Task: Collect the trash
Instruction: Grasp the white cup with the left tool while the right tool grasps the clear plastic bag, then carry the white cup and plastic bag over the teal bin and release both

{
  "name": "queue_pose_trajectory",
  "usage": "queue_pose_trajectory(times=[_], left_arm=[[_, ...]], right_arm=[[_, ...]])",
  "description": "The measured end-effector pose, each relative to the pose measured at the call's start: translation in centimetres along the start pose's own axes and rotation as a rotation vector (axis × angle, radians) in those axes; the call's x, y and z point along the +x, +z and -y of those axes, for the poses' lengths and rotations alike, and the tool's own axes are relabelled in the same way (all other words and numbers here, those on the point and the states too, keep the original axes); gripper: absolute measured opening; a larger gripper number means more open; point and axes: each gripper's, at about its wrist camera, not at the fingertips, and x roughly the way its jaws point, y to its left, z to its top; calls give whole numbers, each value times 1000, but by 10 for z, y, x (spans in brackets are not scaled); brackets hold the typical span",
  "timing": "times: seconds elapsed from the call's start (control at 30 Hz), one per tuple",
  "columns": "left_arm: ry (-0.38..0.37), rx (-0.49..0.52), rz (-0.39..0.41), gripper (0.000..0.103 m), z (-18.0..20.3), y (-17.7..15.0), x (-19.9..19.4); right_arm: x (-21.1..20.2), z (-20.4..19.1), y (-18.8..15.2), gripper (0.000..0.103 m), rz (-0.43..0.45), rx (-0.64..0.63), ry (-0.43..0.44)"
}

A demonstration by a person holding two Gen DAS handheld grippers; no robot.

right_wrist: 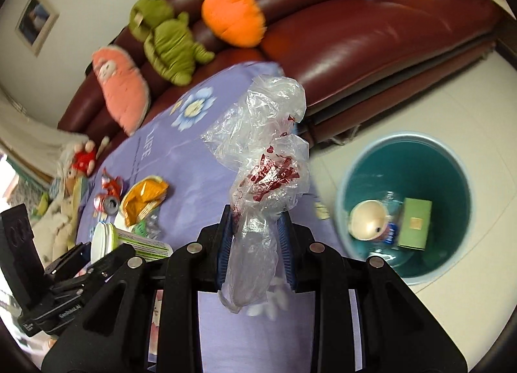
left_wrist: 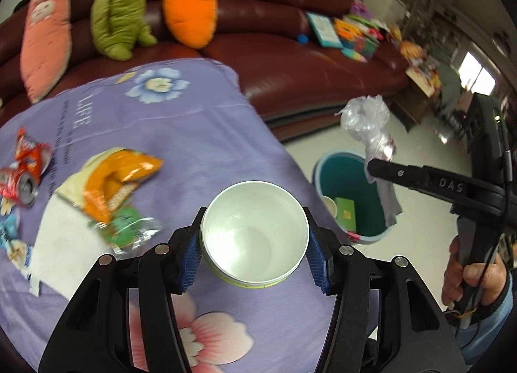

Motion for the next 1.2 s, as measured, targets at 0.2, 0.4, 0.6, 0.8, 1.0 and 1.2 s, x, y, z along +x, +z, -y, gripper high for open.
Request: queue_pose_trajectory(times=[0.2,0.4,0.6,0.8,1.0,1.2], left_arm=[[-20,91,-39,57,47,17,28],[-60,164,-64,57,95,35,57],[-109,207,-103,57,144,46,93],[-149,223,-157,57,176,48,129],[-186,227,-215,57,197,41,163],[-173,201,-270,78,194,33,186]], right_arm=[[-25,58,-7,27,48,109,-26],[-44,115,-17,27,84,207,-65],[-52,154,-23,27,93,254,-110],[-49,179,-21,27,84,286,-126],[-48,193,-21,28,77,300,-147],[-43,197,-19,29,57,297,-152]])
